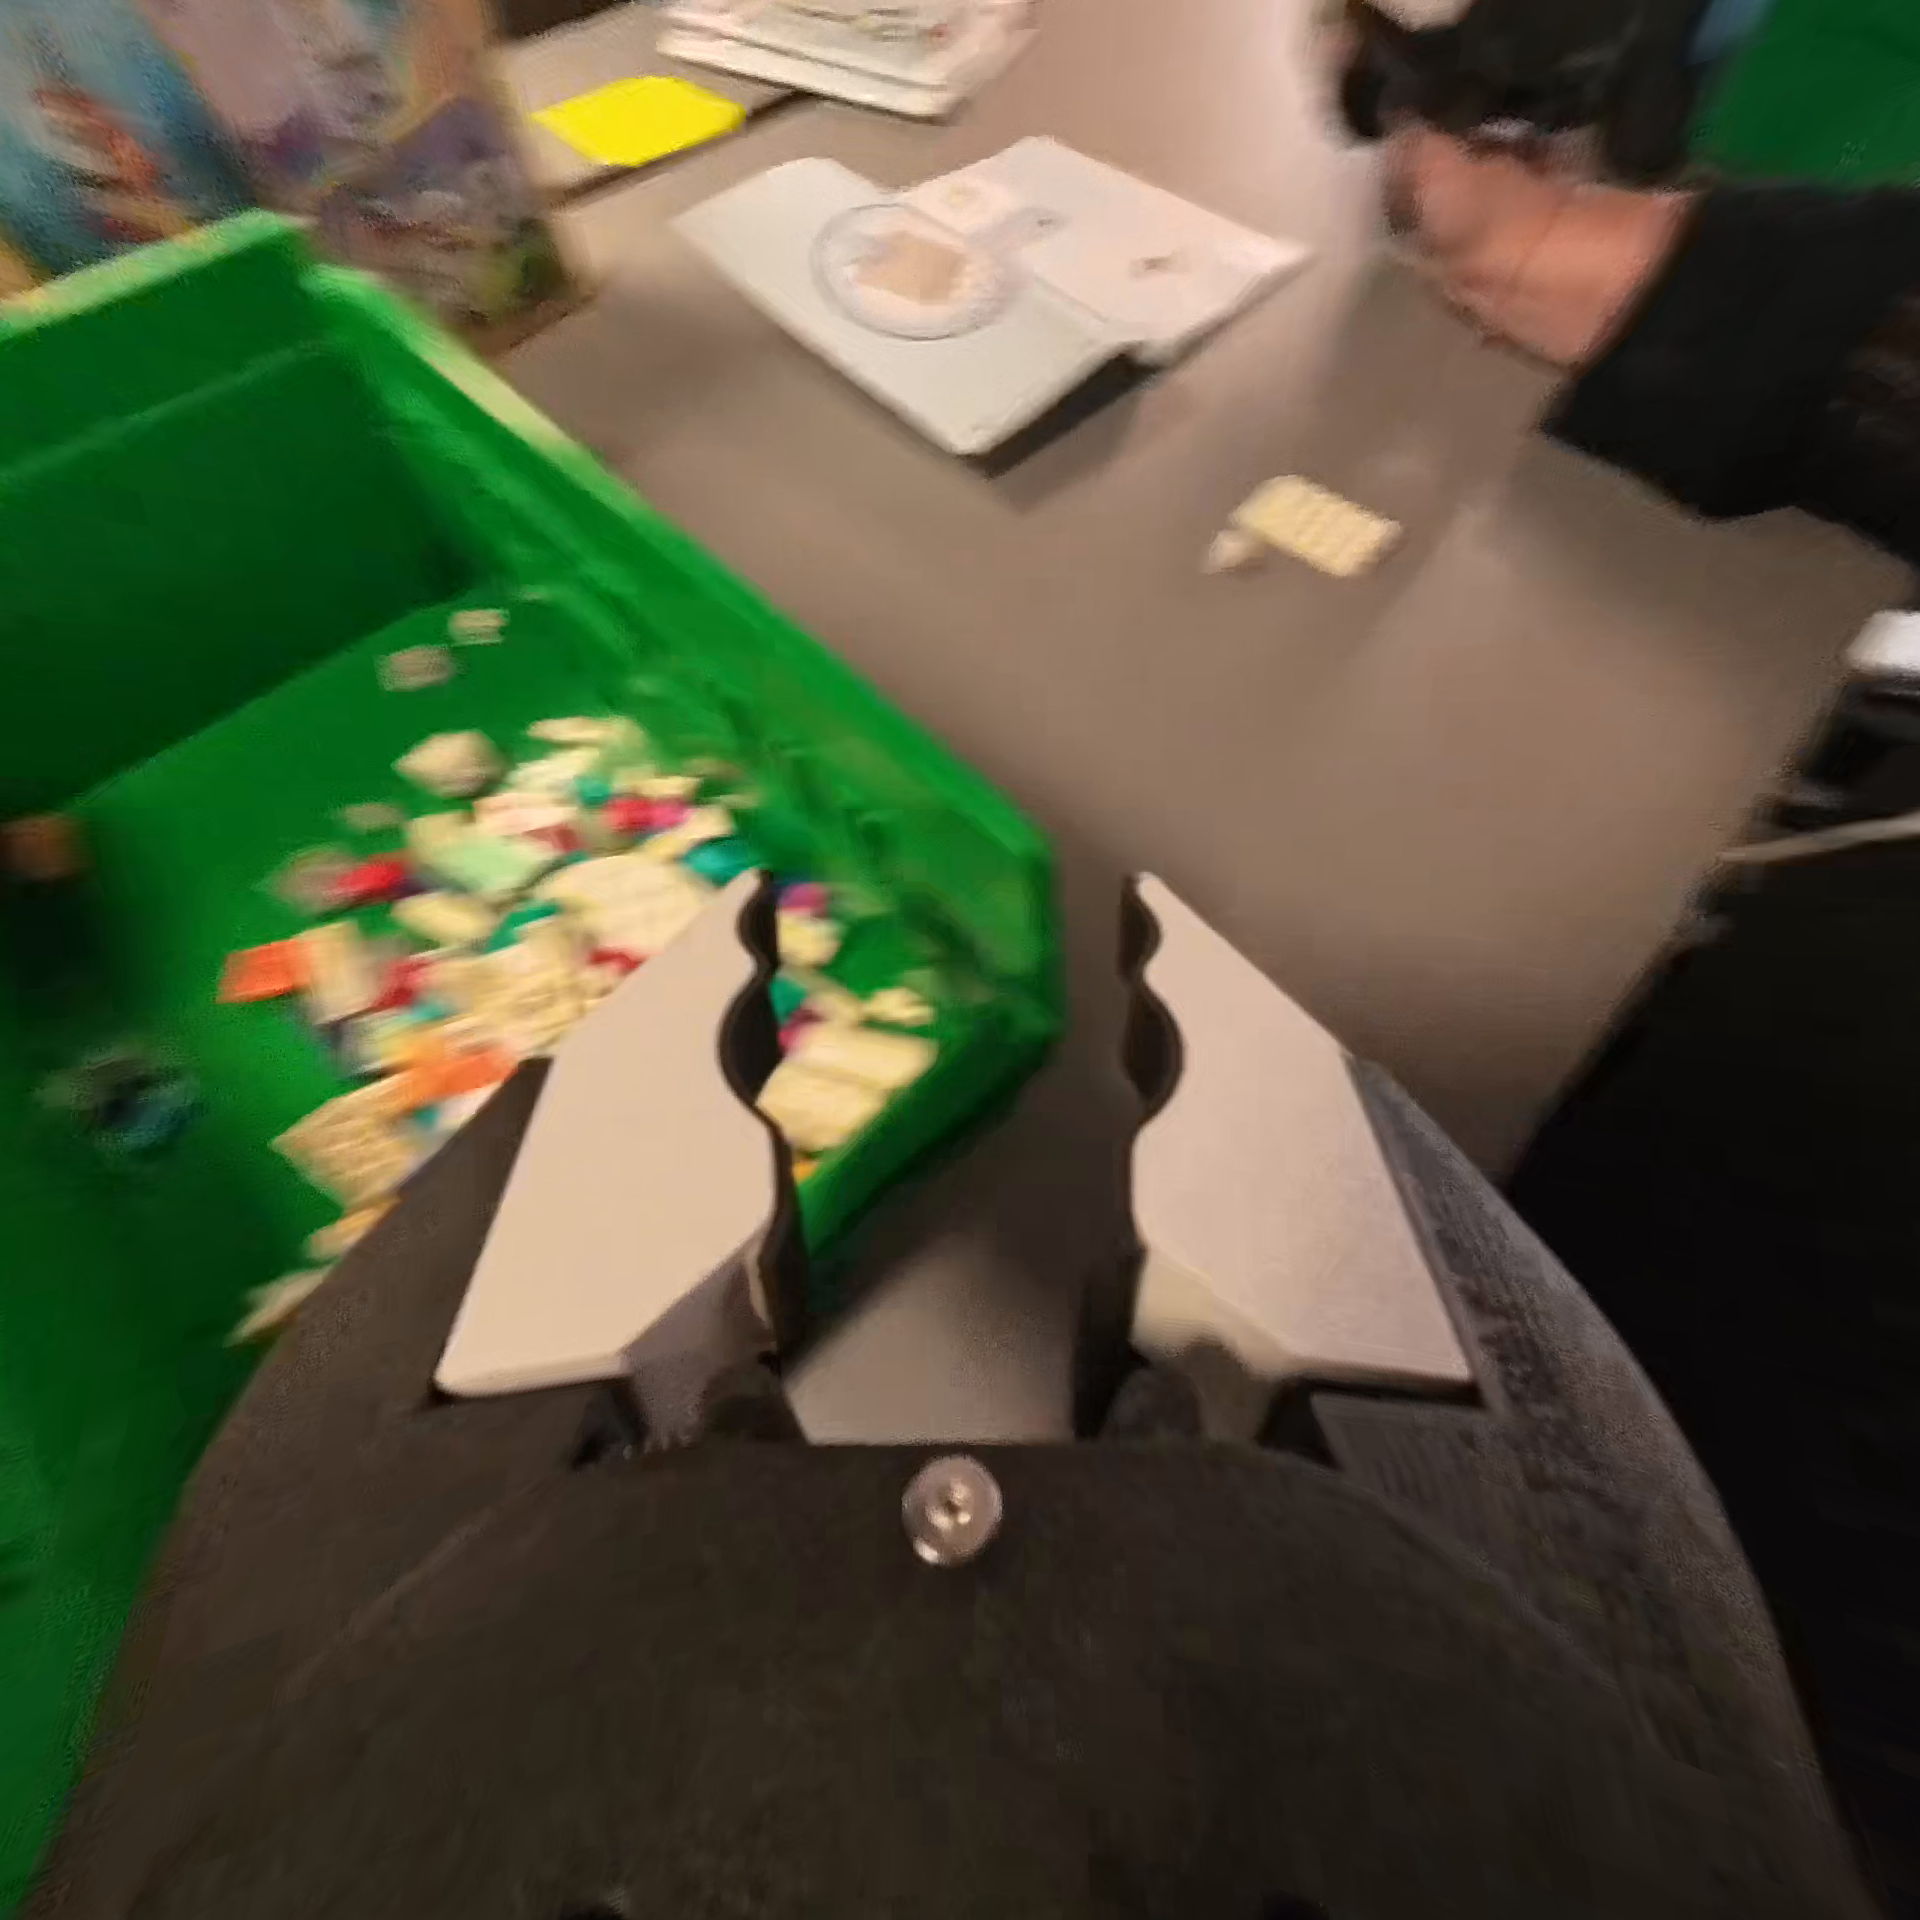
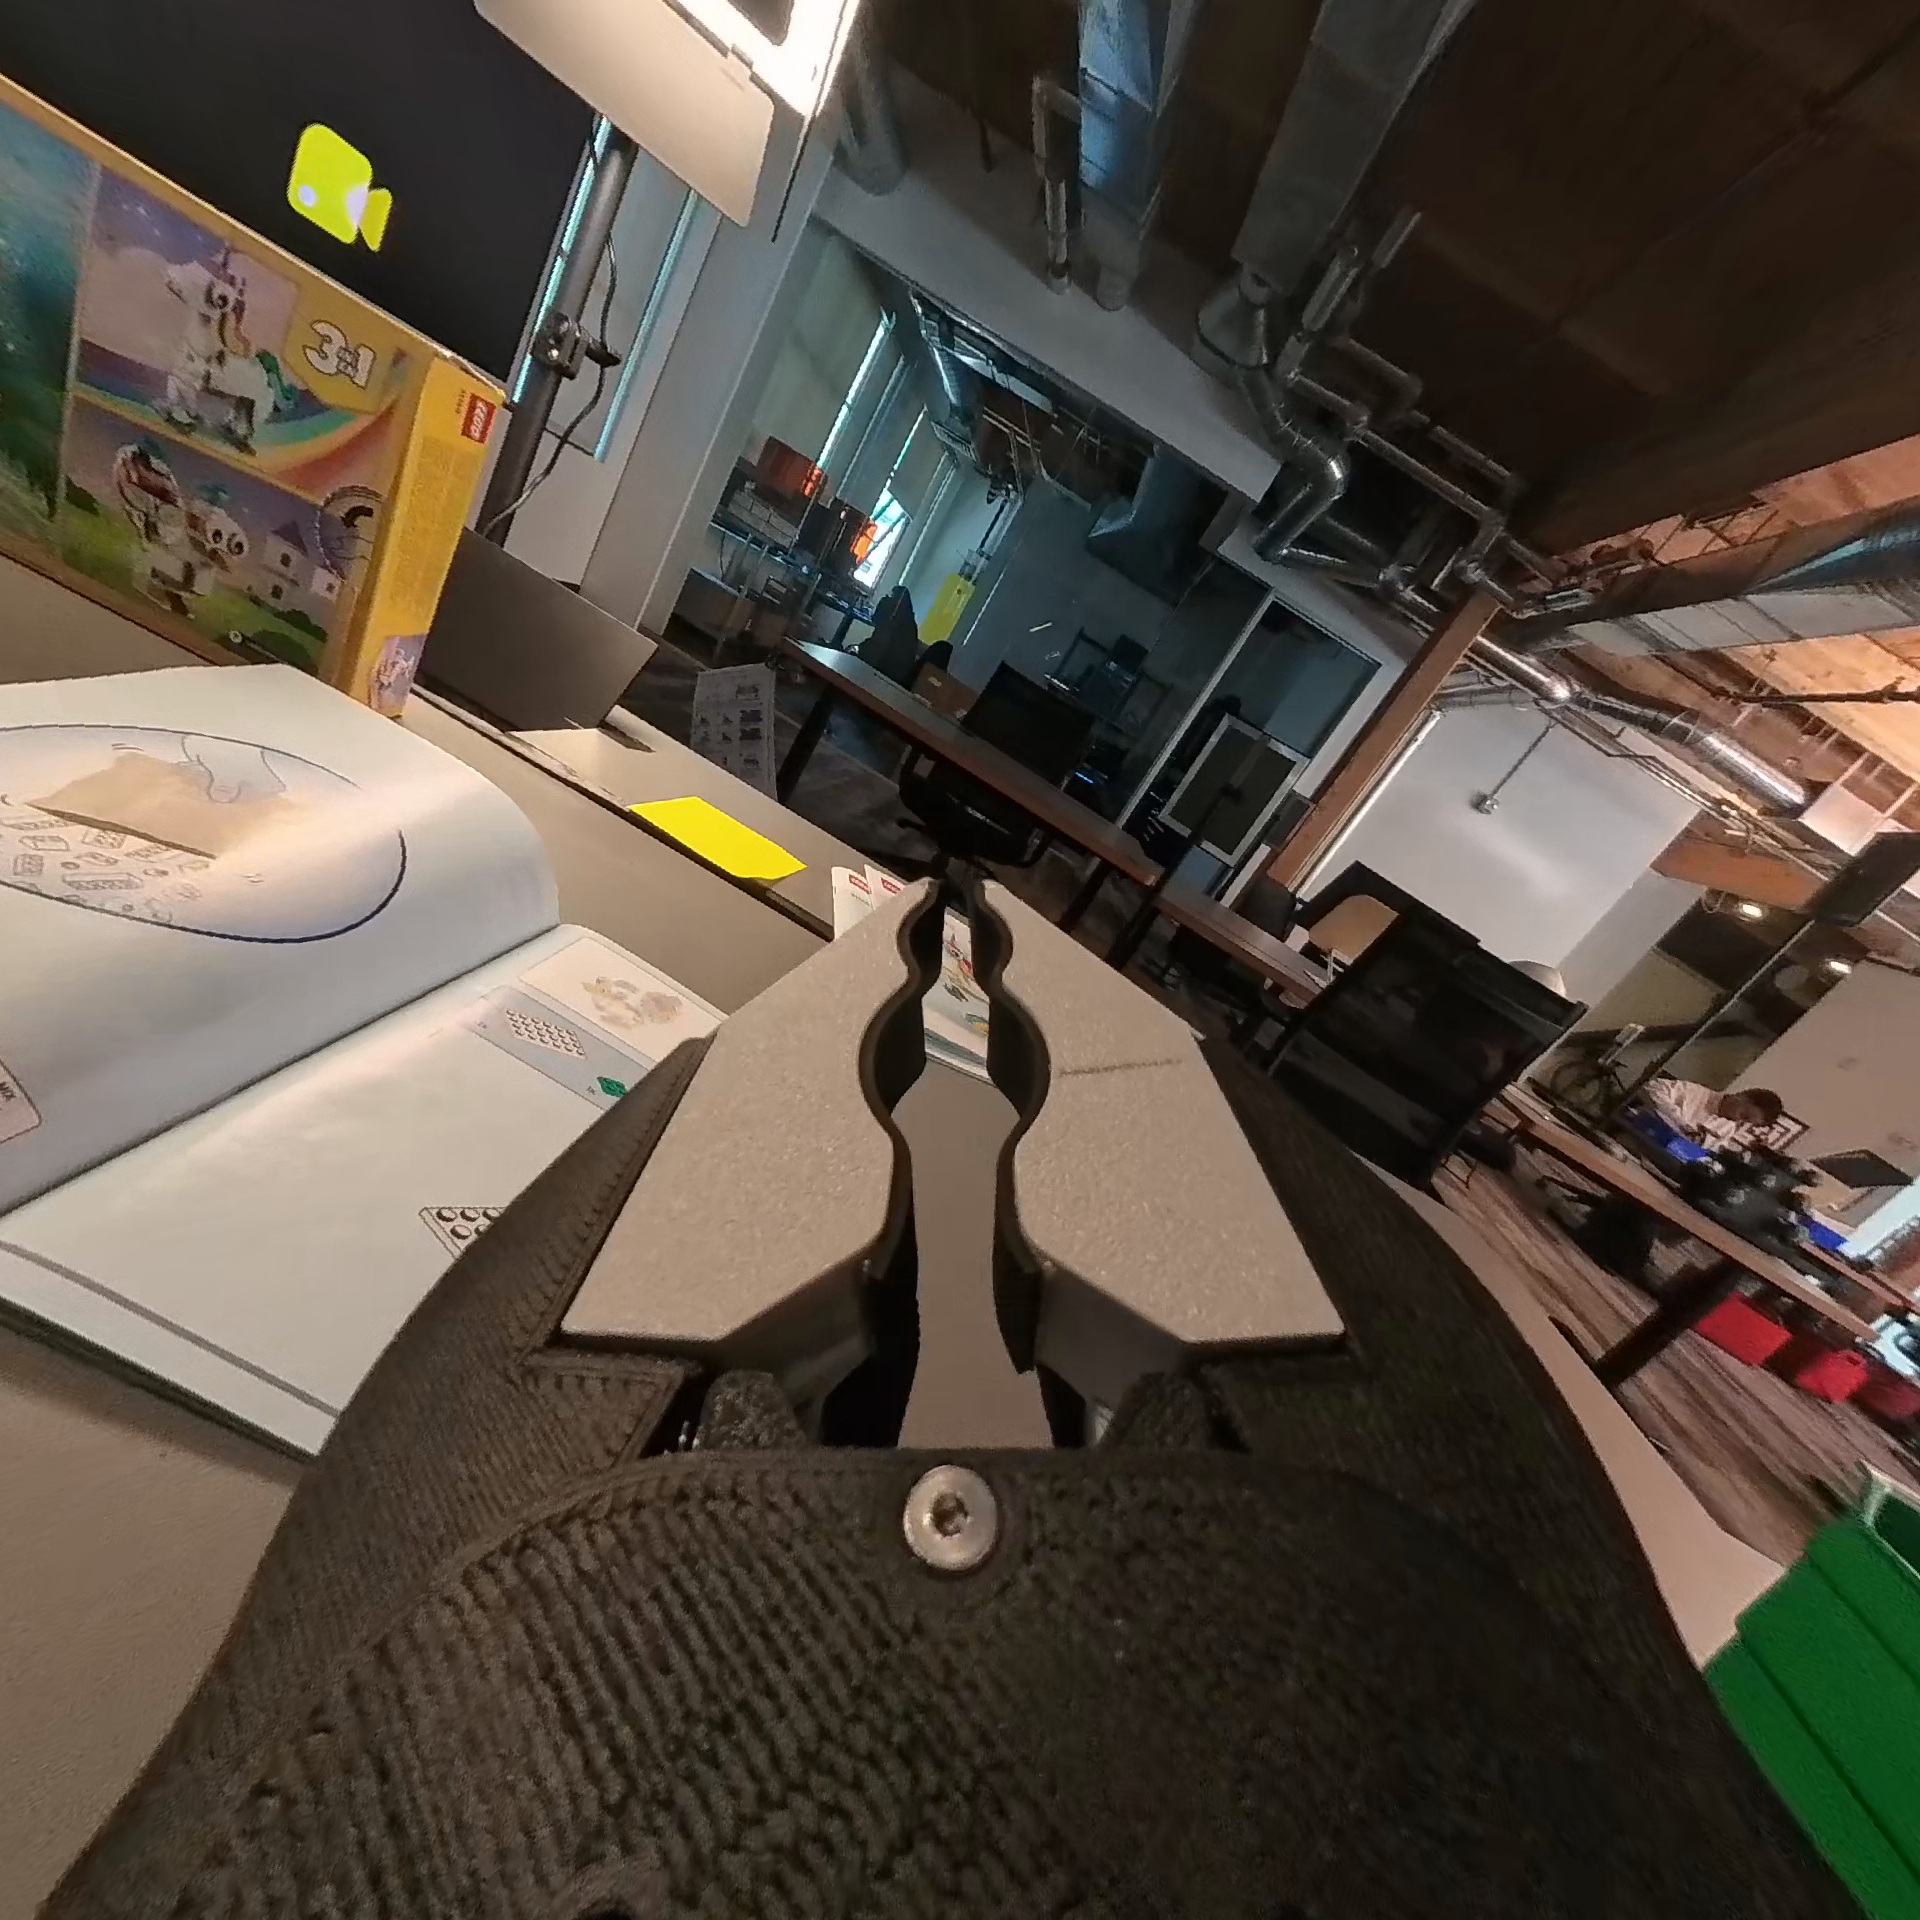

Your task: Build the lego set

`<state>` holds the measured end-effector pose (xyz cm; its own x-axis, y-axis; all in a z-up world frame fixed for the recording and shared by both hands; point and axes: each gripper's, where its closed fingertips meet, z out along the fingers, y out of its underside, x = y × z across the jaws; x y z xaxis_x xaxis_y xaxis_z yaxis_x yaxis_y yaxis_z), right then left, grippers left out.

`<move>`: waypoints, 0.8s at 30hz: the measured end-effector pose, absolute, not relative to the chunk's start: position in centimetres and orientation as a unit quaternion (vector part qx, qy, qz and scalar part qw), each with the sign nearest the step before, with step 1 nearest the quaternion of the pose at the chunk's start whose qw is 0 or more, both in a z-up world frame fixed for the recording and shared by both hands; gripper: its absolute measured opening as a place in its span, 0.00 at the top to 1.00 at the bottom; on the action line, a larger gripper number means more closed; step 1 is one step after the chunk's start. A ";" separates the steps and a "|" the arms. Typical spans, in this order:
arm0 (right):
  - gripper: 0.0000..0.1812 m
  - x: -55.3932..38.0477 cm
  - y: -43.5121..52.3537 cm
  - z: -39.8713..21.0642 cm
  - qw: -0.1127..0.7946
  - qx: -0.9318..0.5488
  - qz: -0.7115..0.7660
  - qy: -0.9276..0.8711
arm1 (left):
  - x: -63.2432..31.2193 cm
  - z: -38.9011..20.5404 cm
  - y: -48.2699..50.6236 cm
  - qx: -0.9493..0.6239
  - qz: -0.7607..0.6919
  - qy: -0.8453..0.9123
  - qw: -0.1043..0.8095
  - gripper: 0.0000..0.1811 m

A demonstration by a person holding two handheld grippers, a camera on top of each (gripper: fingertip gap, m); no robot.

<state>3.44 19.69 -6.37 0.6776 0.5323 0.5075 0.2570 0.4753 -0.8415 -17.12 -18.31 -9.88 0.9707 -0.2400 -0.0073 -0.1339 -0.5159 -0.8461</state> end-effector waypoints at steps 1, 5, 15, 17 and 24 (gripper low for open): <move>0.98 3.5 19.7 -6.4 0.765 -0.505 0.090 -0.391 | -19.1 -9.4 -18.3 -0.873 -0.026 0.090 0.479 0.59; 0.98 3.4 19.9 -6.4 0.763 -0.508 0.093 -0.389 | -21.7 -10.6 -19.5 -0.926 -0.101 0.039 0.362 0.58; 0.98 3.5 19.9 -6.4 0.762 -0.510 0.104 -0.386 | -26.4 -7.6 -19.2 -0.909 -0.197 0.020 0.368 0.72; 0.98 3.5 20.0 -6.4 0.761 -0.511 0.107 -0.386 | -27.0 -7.7 -18.9 -0.906 -0.207 0.027 0.368 0.76; 0.98 3.4 20.1 -6.5 0.758 -0.514 0.110 -0.387 | -25.0 -12.1 -17.8 -0.919 -0.086 0.231 0.307 0.85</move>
